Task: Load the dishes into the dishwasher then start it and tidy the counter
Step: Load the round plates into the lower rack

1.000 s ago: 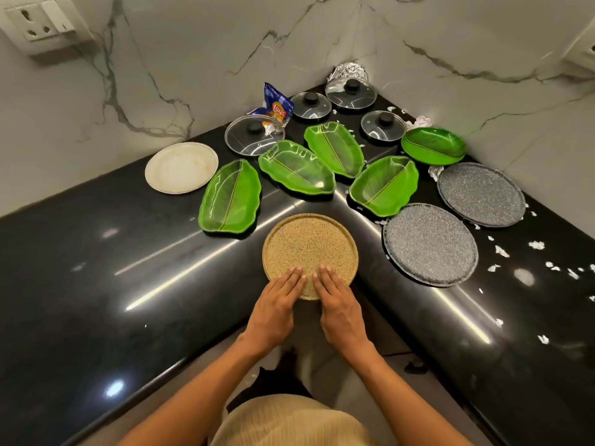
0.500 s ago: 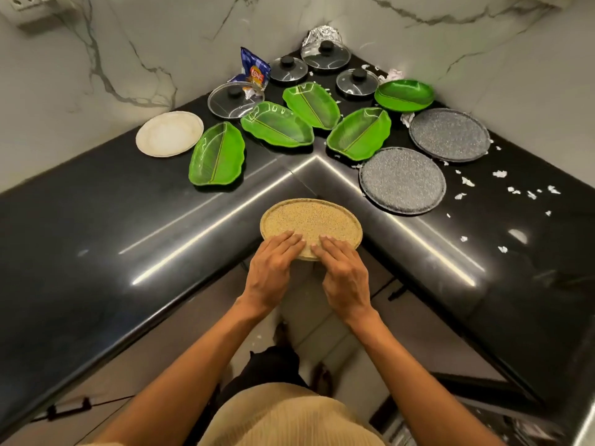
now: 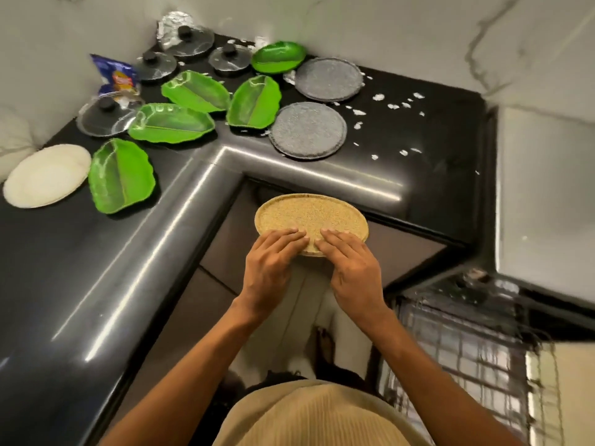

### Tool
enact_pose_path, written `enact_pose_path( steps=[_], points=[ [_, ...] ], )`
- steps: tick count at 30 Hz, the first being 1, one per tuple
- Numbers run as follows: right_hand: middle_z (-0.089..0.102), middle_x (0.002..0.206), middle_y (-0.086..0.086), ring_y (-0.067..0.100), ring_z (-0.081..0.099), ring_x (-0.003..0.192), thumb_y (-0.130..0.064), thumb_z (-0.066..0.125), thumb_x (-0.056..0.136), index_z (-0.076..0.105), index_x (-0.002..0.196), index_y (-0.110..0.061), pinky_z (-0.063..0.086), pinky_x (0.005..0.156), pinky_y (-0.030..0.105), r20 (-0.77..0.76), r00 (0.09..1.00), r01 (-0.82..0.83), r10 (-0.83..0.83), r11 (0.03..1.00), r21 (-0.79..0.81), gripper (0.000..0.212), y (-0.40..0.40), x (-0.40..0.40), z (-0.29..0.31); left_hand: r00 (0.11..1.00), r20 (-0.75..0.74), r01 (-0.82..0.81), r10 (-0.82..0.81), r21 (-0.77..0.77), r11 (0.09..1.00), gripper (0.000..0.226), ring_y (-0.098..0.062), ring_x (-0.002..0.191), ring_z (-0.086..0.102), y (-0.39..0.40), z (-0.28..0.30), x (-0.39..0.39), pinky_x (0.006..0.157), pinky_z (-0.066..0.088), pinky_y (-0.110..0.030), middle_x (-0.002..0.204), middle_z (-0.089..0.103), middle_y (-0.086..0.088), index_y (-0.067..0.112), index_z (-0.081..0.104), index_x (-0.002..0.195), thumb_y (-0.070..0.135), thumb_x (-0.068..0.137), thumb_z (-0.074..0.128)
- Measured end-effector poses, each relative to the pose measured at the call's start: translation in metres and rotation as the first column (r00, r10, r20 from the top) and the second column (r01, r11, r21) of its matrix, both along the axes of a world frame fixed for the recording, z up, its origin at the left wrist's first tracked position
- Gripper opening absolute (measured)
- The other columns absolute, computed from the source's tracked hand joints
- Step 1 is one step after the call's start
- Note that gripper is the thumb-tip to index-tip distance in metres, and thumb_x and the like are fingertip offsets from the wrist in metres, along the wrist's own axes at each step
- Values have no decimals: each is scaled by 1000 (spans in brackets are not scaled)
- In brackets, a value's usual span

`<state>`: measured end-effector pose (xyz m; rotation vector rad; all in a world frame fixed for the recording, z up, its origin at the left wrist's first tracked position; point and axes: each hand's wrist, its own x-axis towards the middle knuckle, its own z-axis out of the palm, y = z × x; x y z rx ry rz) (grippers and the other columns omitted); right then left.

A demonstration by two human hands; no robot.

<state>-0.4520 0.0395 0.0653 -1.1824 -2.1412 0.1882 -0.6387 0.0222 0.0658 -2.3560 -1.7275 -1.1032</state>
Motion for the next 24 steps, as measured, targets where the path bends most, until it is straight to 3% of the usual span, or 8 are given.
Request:
enact_pose_path(
  steps=[3, 6, 13, 16, 20, 24],
  points=[
    [67, 130, 10, 23, 60, 126, 10, 57, 81, 72, 122, -7, 44, 111, 42, 21, 992, 129, -128, 991, -43, 47, -40, 19, -5, 987, 7, 163, -163, -28, 986, 28, -21, 117, 64, -10, -6, 16, 98, 48, -40, 118, 72, -5, 9, 74, 114, 2, 93, 56],
    [68, 129, 9, 24, 62, 124, 2, 53, 89, 72, 122, -7, 44, 111, 40, 57, 966, 257, -253, 963, -79, 39, -80, 39, -14, 952, -3, 307, -307, -52, 950, 31, -21, 114, 66, -24, -14, 37, 100, 48, -38, 116, 73, -4, 9, 75, 112, 4, 92, 52],
    [73, 119, 11, 26, 68, 113, 0, 51, 87, 74, 117, -5, 53, 99, 42, 68, 832, 554, -550, 822, -134, 38, -165, 87, -35, 804, -15, 589, -594, -115, 800, 32, -18, 102, 69, -48, -36, 111, 97, 47, -31, 106, 76, -1, 12, 78, 103, -5, 80, 62],
    [74, 112, 11, 26, 70, 105, -2, 45, 84, 74, 113, -3, 56, 93, 38, 64, 763, 644, -643, 749, -154, 41, -192, 106, -36, 727, -22, 668, -686, -206, 715, 39, -19, 97, 69, -53, -43, 145, 89, 53, -36, 102, 76, 0, 13, 77, 101, -6, 76, 53],
    [75, 109, 10, 27, 71, 98, 8, 64, 76, 72, 117, -4, 57, 84, 35, 114, 684, 721, -721, 643, -260, 44, -211, 138, -51, 639, -20, 732, -769, -292, 616, 44, -22, 94, 69, -56, -49, 195, 86, 54, -37, 98, 75, -1, 12, 77, 98, -2, 75, 42],
    [76, 106, 7, 27, 71, 91, 10, 71, 71, 71, 117, -8, 59, 71, 34, 155, 628, 756, -762, 551, -353, 50, -222, 176, -67, 543, -47, 767, -838, -379, 518, 41, -24, 97, 70, -53, -63, 250, 90, 55, -40, 98, 76, -2, 11, 77, 98, -10, 71, 54]
  ],
)
